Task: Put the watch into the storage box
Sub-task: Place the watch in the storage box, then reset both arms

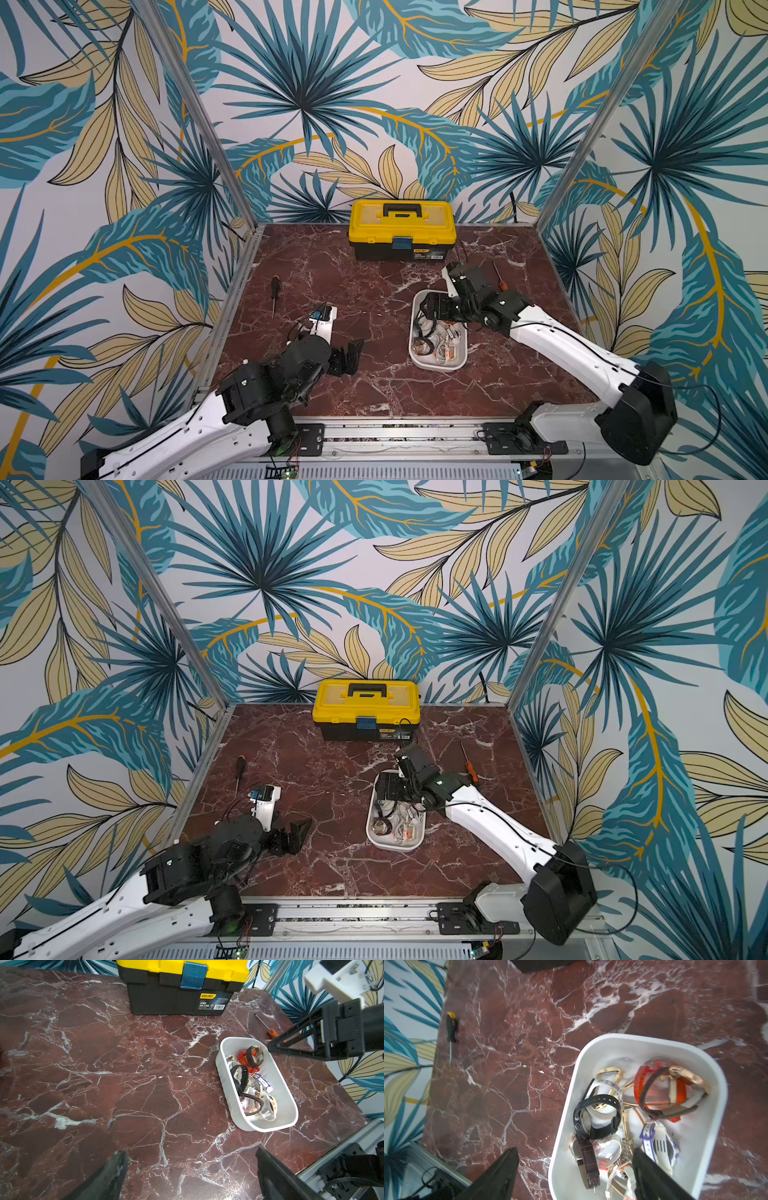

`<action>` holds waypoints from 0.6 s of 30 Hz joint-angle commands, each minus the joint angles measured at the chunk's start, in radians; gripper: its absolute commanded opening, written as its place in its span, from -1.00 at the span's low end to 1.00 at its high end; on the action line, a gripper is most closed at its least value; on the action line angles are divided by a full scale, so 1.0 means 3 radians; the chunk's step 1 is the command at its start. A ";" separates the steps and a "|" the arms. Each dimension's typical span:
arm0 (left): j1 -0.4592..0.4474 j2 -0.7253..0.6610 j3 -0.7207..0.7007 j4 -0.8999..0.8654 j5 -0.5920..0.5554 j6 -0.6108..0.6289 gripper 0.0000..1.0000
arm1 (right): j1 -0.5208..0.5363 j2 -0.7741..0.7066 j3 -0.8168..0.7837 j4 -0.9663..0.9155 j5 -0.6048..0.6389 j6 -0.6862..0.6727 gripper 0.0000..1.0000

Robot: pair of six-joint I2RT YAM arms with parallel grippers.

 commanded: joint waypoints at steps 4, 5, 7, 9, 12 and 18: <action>0.0312 0.0398 0.0046 0.0431 0.0340 0.0122 1.00 | -0.0296 -0.0690 -0.0303 -0.0291 0.0655 -0.0180 0.99; 0.0375 0.0467 0.0049 0.0512 0.0376 0.0161 1.00 | -0.0399 -0.0772 -0.0354 -0.0326 0.0668 -0.0171 0.99; 0.0569 0.0606 0.0071 0.0690 0.0435 0.0244 1.00 | -0.0562 -0.0932 -0.0469 -0.0414 0.0913 -0.0172 0.99; 0.0826 0.0709 0.0058 0.0925 0.0523 0.0319 1.00 | -0.0714 -0.1050 -0.0578 -0.0444 0.1174 -0.0199 0.99; 0.1321 0.0867 -0.0007 0.1353 0.0678 0.0423 1.00 | -0.0986 -0.1151 -0.0767 -0.0328 0.1487 -0.0250 0.99; 0.2303 0.1232 -0.0117 0.2103 0.0790 0.0561 1.00 | -0.1952 -0.0978 -0.1168 0.0362 0.1260 -0.0366 0.99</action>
